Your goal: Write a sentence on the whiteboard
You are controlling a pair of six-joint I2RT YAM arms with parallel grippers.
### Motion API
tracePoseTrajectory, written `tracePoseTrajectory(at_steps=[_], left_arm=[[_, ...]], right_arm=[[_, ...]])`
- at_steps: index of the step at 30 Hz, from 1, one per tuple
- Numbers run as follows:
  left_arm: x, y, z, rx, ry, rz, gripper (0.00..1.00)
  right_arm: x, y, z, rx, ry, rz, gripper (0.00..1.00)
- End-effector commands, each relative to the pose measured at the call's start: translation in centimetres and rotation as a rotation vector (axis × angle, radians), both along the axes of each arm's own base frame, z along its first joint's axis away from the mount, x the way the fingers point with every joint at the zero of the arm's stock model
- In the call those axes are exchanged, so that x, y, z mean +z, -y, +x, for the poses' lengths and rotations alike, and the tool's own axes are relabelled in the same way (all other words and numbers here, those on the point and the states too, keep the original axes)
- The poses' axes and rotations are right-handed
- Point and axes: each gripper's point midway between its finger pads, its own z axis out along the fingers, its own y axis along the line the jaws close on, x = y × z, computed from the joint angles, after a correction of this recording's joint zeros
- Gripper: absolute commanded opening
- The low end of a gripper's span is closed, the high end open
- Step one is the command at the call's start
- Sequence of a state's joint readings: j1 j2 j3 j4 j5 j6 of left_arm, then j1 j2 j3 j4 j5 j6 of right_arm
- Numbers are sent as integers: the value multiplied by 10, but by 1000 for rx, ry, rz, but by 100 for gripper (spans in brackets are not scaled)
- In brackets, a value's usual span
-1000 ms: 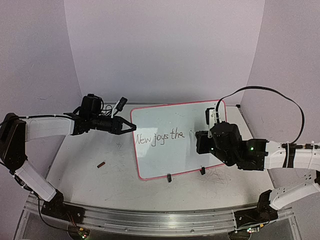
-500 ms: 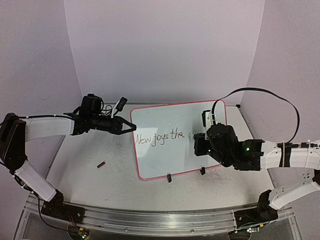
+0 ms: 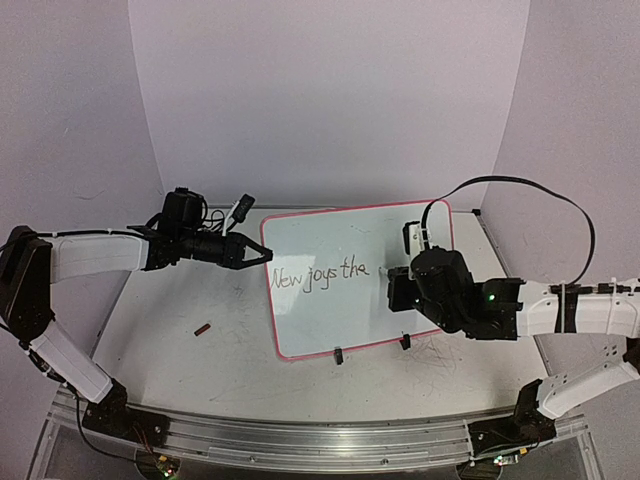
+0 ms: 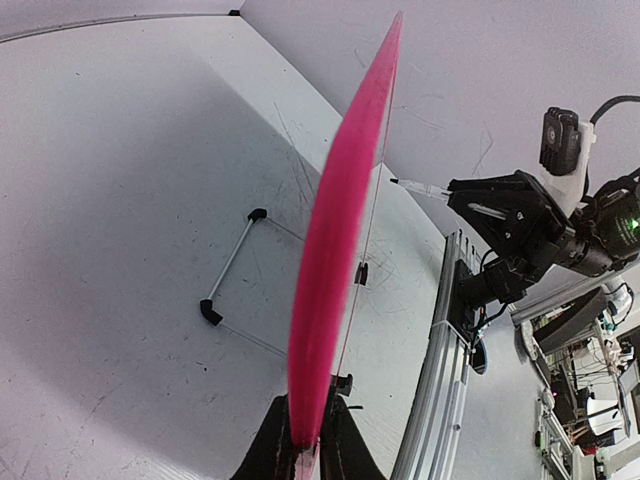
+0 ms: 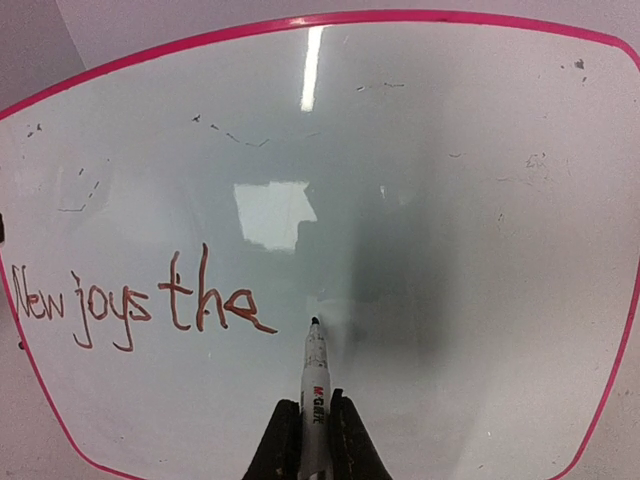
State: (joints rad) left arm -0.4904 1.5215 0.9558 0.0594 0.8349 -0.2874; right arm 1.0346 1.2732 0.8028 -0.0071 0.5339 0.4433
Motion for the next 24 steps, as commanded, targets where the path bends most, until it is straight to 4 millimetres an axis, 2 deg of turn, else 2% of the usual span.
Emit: tracePoseTrajectory(at_steps=[1, 14, 24], left_arm=[[8, 10, -11, -41, -4, -1, 9], [8, 11, -11, -43, -4, 0, 9], [6, 11, -10, -41, -6, 2, 9]], right_arm=[[15, 2, 4, -19, 38, 30, 0], [22, 15, 10, -42, 54, 41, 0], [17, 13, 11, -32, 46, 37, 0]])
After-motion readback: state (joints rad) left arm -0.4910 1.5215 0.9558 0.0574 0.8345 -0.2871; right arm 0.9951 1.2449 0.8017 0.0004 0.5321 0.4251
